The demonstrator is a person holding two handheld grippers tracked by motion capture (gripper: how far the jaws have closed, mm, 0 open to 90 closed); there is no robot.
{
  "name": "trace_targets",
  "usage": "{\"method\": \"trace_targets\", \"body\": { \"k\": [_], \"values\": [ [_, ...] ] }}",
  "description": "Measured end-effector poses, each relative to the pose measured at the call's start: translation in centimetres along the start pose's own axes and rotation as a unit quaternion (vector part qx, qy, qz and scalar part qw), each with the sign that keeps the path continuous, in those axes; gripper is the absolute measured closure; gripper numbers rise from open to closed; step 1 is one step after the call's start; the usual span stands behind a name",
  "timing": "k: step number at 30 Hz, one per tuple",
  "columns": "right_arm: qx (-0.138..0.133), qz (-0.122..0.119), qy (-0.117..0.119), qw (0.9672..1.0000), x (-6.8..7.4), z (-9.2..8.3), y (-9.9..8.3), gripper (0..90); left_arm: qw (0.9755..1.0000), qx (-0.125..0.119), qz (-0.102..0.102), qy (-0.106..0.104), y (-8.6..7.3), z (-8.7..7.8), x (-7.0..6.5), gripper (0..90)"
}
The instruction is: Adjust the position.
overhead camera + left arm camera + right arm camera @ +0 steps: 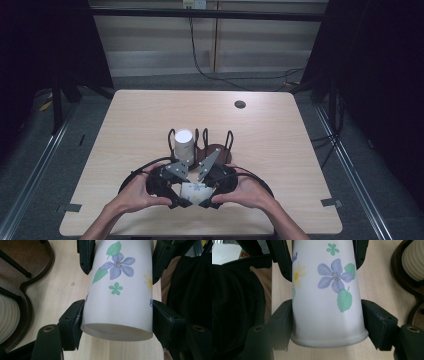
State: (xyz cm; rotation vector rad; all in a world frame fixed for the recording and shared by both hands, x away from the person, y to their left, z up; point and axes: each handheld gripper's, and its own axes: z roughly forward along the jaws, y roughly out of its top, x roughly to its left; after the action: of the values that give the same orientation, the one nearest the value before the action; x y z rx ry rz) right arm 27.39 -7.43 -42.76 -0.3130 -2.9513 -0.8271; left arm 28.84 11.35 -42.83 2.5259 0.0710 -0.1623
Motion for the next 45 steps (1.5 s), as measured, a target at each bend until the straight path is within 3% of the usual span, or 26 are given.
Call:
{"method": "trace_targets", "body": {
  "k": [13,26,36,45],
  "values": [
    [-0.012,0.006,0.006,0.9999,-0.2,-0.1,0.1,29.2,0.9999,-0.013,-0.002,-0.005,-0.3,-0.5,0.1,36.7],
    [-0.057,0.025,-0.002,0.9981,-0.4,-0.8,-0.5,16.8,0.9996,-0.026,-0.007,0.000,-0.5,-1.0,0.2,36.8],
    [-0.091,0.048,-0.010,0.9946,-0.5,-1.3,-1.8,16.3,0.9993,-0.034,-0.016,0.000,-0.6,-1.1,0.4,36.8],
    [-0.129,0.072,-0.028,0.9886,-0.6,-2.4,-3.2,15.2,0.9988,-0.044,-0.023,0.001,-0.9,-1.2,0.4,36.7]
  ]
}}
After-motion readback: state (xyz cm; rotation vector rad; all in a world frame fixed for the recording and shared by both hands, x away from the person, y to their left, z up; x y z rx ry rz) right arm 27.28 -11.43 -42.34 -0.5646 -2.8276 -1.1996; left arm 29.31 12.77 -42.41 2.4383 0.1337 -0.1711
